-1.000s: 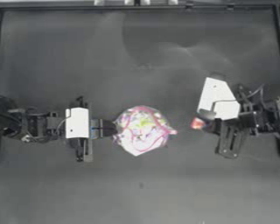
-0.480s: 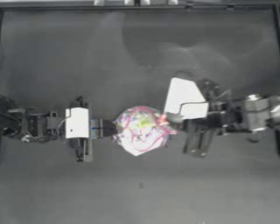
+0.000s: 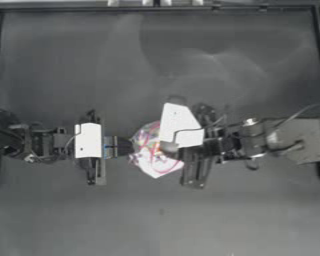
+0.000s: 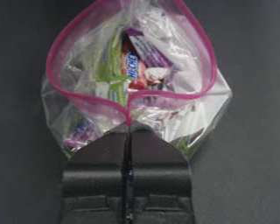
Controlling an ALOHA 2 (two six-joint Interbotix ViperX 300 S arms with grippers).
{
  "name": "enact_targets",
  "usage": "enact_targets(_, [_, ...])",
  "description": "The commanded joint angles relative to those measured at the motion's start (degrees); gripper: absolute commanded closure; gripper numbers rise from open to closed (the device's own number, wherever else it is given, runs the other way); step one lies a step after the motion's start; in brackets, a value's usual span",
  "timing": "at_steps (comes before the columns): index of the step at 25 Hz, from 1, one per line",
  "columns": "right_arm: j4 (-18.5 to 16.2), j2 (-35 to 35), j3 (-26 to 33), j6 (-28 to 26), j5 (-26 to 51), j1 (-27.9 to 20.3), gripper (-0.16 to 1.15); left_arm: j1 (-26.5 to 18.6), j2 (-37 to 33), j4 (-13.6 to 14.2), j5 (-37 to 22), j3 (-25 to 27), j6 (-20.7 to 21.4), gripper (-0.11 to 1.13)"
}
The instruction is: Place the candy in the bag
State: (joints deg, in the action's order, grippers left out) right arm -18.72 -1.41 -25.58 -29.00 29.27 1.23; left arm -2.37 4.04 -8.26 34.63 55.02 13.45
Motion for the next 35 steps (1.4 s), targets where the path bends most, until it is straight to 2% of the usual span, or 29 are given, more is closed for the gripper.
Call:
enact_targets(1, [-0.4, -0.6, 1.8, 0.1, -1.0, -0.5, 0.61, 0.0, -0.6, 0.0, 0.4, -0.9, -0.1, 0.93])
enact_targets(15, [-2.7, -3.0, 1.4, -0.1, -1.2, -2.5, 0.58, 0.1, -0.5, 0.0, 0.5, -0.9, -0.1, 0.93])
enact_targets(18, [-2.8, -3.0, 1.5, -0.1, -1.3, -2.6, 0.48, 0.0, -0.5, 0.0, 0.5, -0.9, 0.0, 0.93])
enact_targets(25, [-2.8, -2.9, 1.8, -0.5, -1.1, -2.5, 0.12, 0.1, -0.5, 0.0, 0.5, -0.8, -0.1, 0.93])
enact_targets(35, [-3.1, 0.5, 1.8, 0.0, 0.7, -2.3, 0.10, 0.1, -0.4, 0.0, 0.5, -0.9, -0.1, 0.93])
